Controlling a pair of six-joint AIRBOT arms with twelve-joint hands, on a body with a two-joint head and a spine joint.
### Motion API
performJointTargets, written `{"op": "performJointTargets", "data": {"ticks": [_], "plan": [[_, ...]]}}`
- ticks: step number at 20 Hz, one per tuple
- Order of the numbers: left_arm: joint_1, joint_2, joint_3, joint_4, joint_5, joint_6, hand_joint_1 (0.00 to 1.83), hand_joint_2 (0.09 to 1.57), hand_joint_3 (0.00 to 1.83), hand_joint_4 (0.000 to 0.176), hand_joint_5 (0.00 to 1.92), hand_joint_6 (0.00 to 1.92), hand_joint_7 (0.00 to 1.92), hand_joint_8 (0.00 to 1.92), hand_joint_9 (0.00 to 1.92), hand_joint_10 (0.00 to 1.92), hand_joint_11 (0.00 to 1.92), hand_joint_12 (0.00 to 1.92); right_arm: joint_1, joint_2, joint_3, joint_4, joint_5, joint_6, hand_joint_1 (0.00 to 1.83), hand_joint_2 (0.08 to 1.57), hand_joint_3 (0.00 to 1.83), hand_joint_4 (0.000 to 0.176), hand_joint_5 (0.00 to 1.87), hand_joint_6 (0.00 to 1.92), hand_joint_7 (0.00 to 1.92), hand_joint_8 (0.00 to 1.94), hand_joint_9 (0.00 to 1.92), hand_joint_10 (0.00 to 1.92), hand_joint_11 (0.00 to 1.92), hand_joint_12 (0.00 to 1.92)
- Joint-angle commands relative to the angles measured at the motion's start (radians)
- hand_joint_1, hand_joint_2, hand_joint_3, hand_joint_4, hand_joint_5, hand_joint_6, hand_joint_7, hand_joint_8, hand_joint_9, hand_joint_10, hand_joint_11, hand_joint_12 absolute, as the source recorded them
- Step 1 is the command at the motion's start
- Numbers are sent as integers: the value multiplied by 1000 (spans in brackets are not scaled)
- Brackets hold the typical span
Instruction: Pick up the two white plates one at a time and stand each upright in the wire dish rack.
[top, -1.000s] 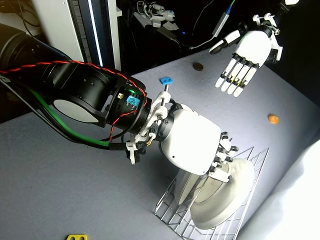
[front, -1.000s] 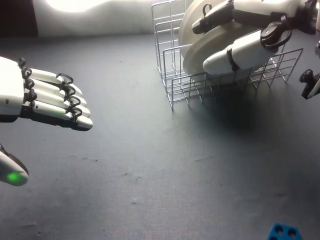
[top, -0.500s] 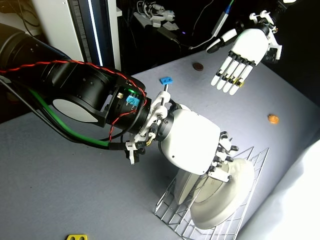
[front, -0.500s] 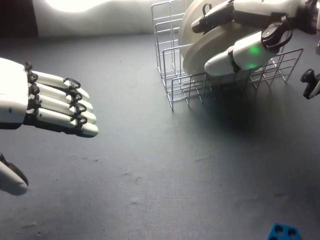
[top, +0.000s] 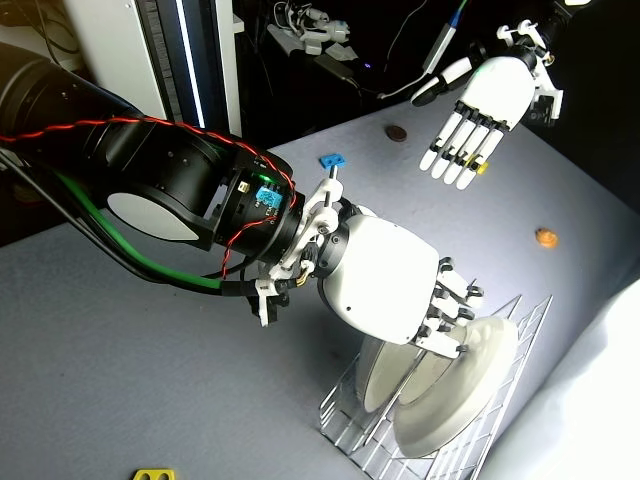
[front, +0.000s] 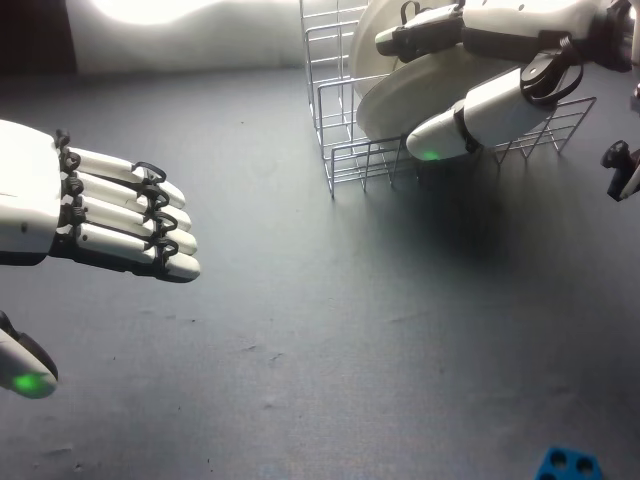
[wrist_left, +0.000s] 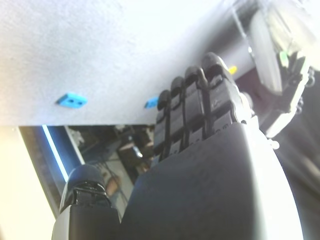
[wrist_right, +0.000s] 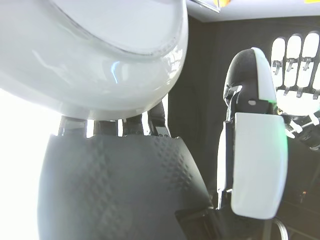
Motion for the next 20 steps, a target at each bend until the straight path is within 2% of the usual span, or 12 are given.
{"op": "performJointTargets", "data": {"ticks": [1,5,6,8,9,10,13,16,17,18,19,20], "plan": [[-9,11,0,-67,-31,2,0,1074,1,0,142,1,167,2,146,2,0,329,22,7,-2,-10,172,-8,652,1020,1,0,256,3,364,4,367,5,0,843],[-9,14,-7,-67,-31,1,0,1075,1,0,172,3,201,4,181,5,0,452,22,7,-2,-10,172,-8,649,1023,2,0,293,11,388,7,382,8,0,898],[-9,15,-9,-67,-31,1,0,1075,0,0,164,3,189,5,168,3,0,414,22,7,-2,-10,172,-8,664,1030,5,0,302,14,393,8,384,9,0,898],[-9,16,-11,-67,-31,1,0,1076,1,0,163,2,189,5,170,4,0,404,22,7,-2,-10,172,-8,700,1034,3,0,390,34,473,26,447,30,0,1031],[-9,16,-12,-67,-31,1,0,1077,1,0,159,1,189,3,169,3,0,383,22,7,-2,-10,172,-8,760,1052,3,0,488,38,580,30,546,55,36,1204],[-9,16,-12,-67,-31,1,0,1076,0,0,155,0,182,0,162,0,0,377,22,8,-2,-10,172,-8,825,1050,1,0,567,40,662,29,619,70,100,1248],[-9,17,-14,-67,-32,1,0,1074,0,0,155,1,187,4,171,3,0,399,22,8,-2,-10,172,-8,839,1006,0,0,794,97,863,70,799,131,270,1234],[-9,17,-15,-67,-33,1,0,1073,0,0,156,0,169,0,150,0,0,389,22,8,-2,-10,172,-9,859,966,0,0,820,119,905,80,820,165,310,1176],[-9,17,-15,-67,-33,1,0,1072,0,0,147,0,160,0,139,0,0,380,22,8,-2,-10,172,-9,843,964,0,0,771,266,892,118,775,256,297,1180],[-9,17,-16,-67,-33,1,0,1073,0,0,152,3,170,4,150,5,0,379,23,8,-2,-10,172,-9,824,970,0,0,568,669,807,251,637,481,241,1210],[-9,18,-16,-67,-33,1,0,1072,0,0,149,2,167,3,148,4,0,376,23,8,-2,-10,173,-9,782,981,1,0,330,1099,551,746,408,867,146,1258],[-9,18,-17,-67,-34,1,0,1071,0,0,151,2,167,3,146,3,0,373,23,8,-2,-11,176,-10,762,985,2,0,199,1308,380,1097,299,1057,62,1367]]}}
